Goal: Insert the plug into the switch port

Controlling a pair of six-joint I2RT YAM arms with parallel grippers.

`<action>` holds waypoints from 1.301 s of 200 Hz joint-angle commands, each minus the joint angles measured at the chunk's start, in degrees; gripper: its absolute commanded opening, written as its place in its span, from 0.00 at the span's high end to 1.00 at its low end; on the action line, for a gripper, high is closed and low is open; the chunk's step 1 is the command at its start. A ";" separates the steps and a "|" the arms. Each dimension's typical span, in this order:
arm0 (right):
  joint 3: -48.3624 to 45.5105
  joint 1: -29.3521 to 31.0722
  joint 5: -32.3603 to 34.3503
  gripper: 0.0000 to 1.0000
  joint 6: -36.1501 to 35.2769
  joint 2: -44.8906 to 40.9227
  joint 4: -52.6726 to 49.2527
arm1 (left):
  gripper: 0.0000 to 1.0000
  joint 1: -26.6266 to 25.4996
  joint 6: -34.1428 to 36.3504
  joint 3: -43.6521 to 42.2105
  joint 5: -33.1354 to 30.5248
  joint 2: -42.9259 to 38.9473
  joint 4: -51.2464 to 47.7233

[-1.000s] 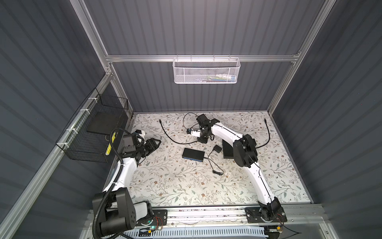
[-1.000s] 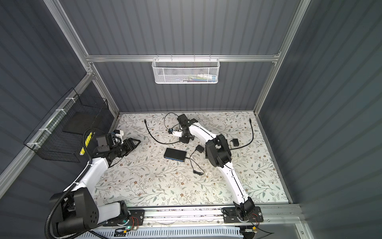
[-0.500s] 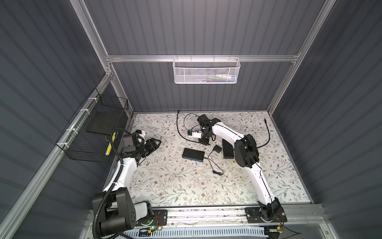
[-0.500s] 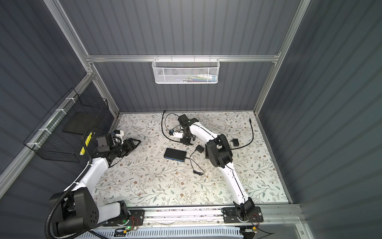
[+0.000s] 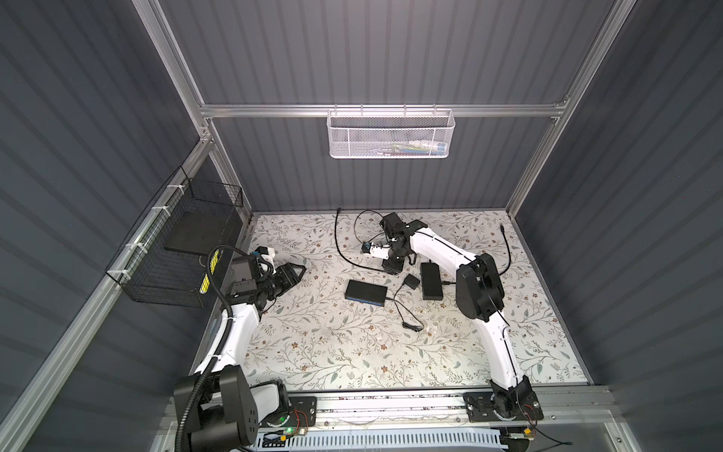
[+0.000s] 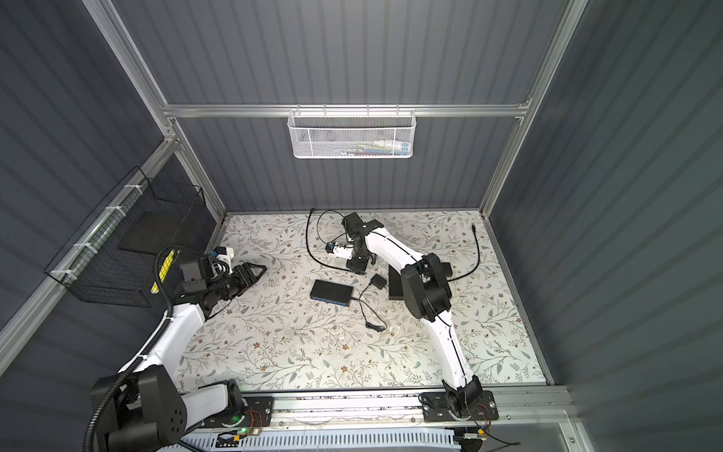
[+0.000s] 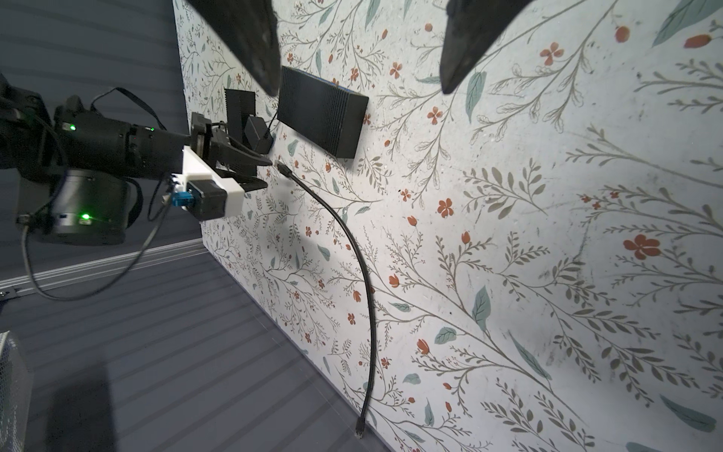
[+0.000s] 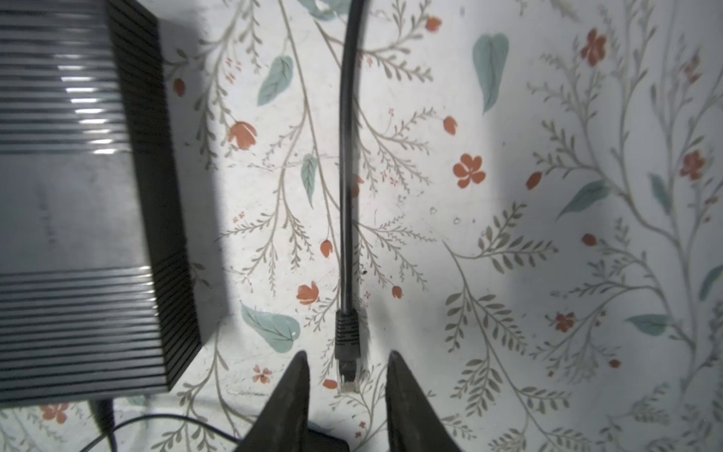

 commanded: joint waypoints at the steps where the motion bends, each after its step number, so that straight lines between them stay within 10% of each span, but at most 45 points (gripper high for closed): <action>1: -0.63 -0.72 0.41 0.61 0.82 1.51 0.28 | 0.35 0.63 -0.20 0.63 0.87 -0.53 -1.22; 102: 0.07 -1.18 -0.61 0.59 0.62 5.64 -0.22 | 0.36 0.63 -0.39 1.55 0.97 1.52 -0.65; 176: 1.57 -1.21 -2.46 0.96 1.93 4.91 -3.67 | 0.36 0.63 -0.53 0.46 1.24 1.08 0.08; 260: -5.53 2.27 2.52 1.00 5.24 -11.23 -4.82 | 0.36 0.63 -2.44 -2.86 2.82 -1.25 3.60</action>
